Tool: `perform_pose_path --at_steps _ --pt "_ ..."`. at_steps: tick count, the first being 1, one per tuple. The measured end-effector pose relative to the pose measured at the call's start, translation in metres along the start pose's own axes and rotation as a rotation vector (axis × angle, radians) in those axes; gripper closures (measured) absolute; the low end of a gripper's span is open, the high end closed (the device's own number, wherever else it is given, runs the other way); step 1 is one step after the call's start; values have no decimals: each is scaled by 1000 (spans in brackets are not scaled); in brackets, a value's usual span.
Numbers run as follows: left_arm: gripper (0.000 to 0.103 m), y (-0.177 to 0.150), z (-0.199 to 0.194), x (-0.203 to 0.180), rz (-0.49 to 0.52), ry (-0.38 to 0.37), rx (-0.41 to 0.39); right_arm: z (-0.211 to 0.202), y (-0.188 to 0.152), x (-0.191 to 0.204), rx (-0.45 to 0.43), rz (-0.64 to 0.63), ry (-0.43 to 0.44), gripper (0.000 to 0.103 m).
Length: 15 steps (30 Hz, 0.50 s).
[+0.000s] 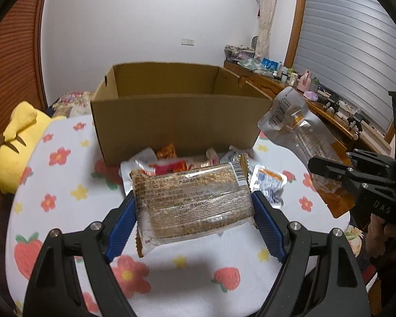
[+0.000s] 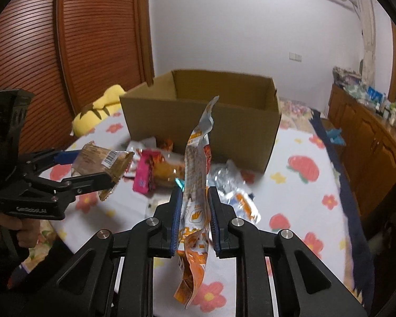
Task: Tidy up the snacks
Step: 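Carry the wafer pack into the box and open the left gripper while the right lifts the orange pack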
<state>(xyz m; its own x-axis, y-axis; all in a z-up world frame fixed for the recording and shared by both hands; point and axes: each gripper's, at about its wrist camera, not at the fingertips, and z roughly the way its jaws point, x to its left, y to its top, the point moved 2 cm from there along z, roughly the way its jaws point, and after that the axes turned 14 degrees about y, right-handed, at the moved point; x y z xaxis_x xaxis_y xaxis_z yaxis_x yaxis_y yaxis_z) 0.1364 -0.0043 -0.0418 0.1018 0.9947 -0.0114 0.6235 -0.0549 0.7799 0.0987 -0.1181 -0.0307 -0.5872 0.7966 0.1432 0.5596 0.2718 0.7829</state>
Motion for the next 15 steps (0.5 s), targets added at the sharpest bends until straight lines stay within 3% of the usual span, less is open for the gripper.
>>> perform_pose_path --at_steps 15 --pt "20 72 18 12 39 40 -56 20 71 -25 -45 -65 2 85"
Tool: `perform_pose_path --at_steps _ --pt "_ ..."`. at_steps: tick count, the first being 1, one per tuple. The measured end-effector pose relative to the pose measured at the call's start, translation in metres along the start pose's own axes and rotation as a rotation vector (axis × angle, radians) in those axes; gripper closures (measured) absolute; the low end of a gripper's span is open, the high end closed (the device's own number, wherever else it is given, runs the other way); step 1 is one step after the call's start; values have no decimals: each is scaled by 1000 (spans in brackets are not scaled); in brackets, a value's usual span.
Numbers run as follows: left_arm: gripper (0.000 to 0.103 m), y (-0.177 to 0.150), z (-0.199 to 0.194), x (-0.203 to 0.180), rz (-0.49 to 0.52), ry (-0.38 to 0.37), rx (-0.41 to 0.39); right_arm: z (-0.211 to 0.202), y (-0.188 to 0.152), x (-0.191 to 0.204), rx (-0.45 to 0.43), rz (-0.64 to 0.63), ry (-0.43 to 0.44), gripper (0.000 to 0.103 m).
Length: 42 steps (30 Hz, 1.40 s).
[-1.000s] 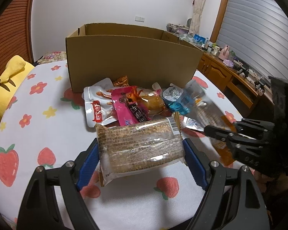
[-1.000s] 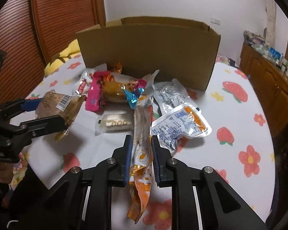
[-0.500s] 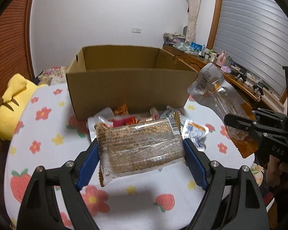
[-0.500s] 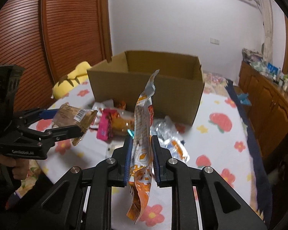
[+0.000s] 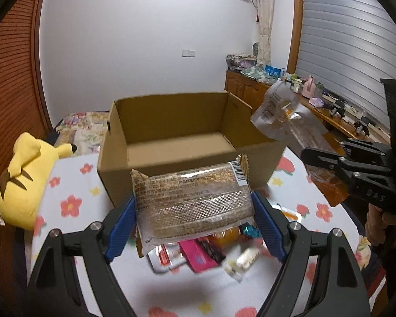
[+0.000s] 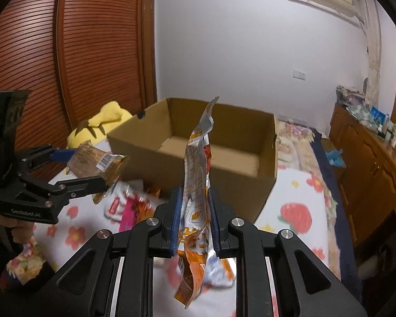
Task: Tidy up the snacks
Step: 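Carry the wafer pack into the box and open the left gripper while the right lifts the orange pack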
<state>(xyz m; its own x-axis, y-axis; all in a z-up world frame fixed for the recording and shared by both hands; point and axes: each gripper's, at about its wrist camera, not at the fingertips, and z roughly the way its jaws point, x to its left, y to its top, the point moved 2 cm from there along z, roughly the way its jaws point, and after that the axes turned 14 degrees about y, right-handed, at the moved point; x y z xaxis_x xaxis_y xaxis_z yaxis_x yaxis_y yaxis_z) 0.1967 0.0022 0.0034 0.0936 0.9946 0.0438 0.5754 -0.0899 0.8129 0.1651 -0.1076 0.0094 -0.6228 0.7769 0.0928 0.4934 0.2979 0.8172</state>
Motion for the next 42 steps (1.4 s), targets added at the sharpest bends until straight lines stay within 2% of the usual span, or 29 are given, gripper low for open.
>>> perform_pose_path --at_steps 9,18,24,31,39,42 --pt "20 45 25 6 3 19 -22 41 44 -34 5 -14 23 85" --pt "20 65 59 10 24 42 2 85 59 -69 67 4 55 85" --pt "20 74 79 8 36 35 21 103 60 -81 108 17 76 86" --pt "20 82 107 -2 40 31 60 120 55 -93 157 30 72 91" --pt "19 84 129 -12 61 49 92 119 53 -95 150 44 94 92" --pt "19 84 134 -16 73 57 95 118 52 -93 149 59 121 88"
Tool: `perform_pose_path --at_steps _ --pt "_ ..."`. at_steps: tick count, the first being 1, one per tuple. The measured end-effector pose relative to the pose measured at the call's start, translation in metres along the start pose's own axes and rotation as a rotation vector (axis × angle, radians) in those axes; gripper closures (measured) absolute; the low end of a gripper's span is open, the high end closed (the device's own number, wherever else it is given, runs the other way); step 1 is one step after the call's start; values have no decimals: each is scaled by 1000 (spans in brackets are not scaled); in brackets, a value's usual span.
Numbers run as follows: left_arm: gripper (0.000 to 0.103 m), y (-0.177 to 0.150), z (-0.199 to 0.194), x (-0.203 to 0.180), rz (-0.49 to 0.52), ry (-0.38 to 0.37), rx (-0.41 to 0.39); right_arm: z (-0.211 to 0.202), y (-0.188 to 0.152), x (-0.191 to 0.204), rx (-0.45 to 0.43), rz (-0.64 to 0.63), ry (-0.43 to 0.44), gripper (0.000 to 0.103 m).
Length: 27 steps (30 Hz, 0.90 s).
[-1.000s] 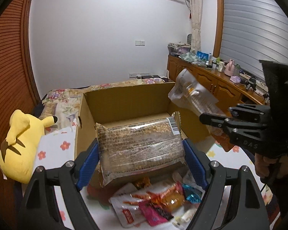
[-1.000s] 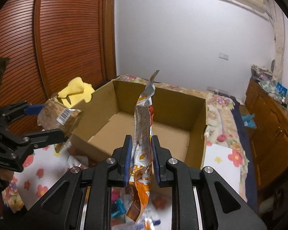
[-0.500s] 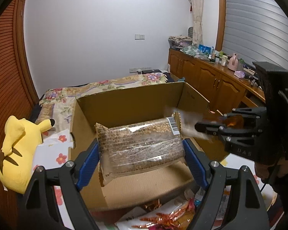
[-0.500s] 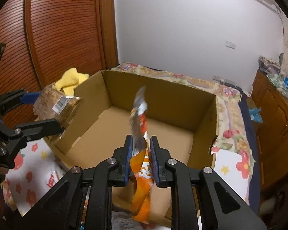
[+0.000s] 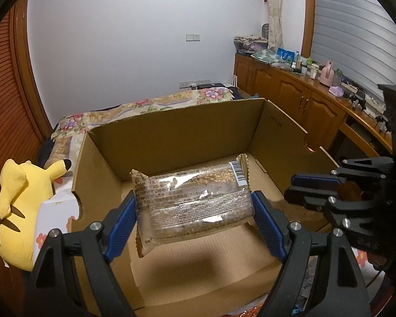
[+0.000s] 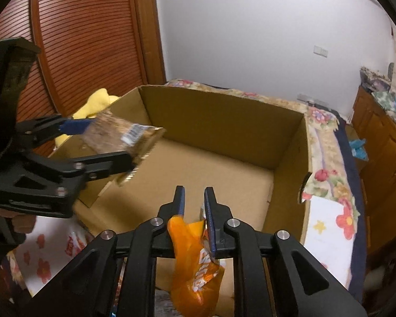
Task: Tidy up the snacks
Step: 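Carry the wafer pack into the box and open the left gripper while the right lifts the orange pack, then release the orange pack into the box with the right gripper and withdraw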
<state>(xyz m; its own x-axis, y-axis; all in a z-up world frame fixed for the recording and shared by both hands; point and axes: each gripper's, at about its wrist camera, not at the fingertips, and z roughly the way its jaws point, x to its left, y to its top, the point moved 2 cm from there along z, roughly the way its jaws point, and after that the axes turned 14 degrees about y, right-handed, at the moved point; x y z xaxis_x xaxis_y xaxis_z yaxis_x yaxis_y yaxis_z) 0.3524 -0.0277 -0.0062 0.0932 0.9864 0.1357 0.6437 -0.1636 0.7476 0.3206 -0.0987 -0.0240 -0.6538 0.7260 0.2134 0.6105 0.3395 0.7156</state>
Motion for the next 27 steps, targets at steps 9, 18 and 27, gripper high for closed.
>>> perform_pose_path --at_steps 9,18,27 --pt "18 0 6 -2 1 7 14 -1 -2 5 4 12 32 79" --pt "15 3 0 0 -8 6 -18 -16 -1 10 -19 9 24 64" --pt "14 -4 -25 3 -20 -2 -51 -39 -2 19 -52 2 -4 58"
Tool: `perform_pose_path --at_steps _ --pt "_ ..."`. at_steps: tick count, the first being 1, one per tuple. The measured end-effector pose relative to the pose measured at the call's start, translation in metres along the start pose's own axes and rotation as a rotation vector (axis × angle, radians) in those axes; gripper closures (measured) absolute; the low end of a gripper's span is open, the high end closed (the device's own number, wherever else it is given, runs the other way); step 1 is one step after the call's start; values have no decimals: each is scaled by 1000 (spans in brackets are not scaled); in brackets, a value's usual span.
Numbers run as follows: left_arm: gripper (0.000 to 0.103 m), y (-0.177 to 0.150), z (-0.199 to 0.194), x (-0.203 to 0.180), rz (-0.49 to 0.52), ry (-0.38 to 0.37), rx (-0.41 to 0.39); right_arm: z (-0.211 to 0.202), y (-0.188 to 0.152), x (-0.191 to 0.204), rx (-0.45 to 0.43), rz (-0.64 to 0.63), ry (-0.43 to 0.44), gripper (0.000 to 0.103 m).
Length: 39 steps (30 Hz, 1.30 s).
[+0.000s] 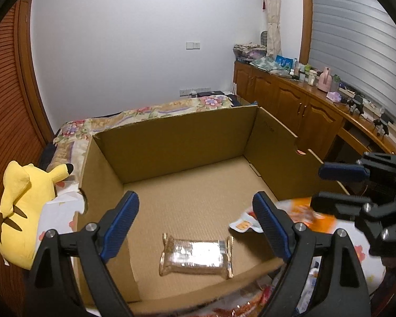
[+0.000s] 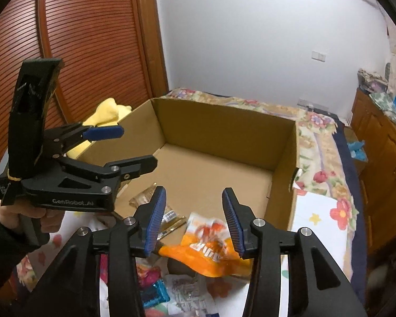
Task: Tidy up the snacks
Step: 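Release the orange pack into the box with the right gripper and withdraw, then grasp the white-and-orange printed pouch with the right gripper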
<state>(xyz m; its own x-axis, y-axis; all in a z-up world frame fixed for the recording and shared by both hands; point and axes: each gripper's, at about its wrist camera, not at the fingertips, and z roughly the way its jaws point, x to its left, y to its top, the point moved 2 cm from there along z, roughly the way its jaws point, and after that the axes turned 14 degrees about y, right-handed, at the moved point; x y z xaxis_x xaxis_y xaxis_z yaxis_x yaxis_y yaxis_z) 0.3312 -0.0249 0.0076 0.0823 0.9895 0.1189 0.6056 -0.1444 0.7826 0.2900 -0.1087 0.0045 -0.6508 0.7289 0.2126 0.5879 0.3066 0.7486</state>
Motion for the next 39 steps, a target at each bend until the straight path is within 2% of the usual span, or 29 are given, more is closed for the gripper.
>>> perform_pose_path --at_steps 9,16,28,33,39 --pt "15 -30 -54 -1 19 -7 -45 -38 -21 18 -38 22 -48 55" --pt "14 -66 -88 -3 33 -34 -66 -58 -53 38 -56 52 -79 46" --pt "15 -121 -99 -5 35 -56 -36 -48 -125 42 -12 162 -109 44" --pt "15 -137 -94 -4 24 -60 -11 -39 -160 37 27 213 -115 44" --pt "15 -150 -89 -4 21 -54 11 -26 -184 34 65 254 -110 44"
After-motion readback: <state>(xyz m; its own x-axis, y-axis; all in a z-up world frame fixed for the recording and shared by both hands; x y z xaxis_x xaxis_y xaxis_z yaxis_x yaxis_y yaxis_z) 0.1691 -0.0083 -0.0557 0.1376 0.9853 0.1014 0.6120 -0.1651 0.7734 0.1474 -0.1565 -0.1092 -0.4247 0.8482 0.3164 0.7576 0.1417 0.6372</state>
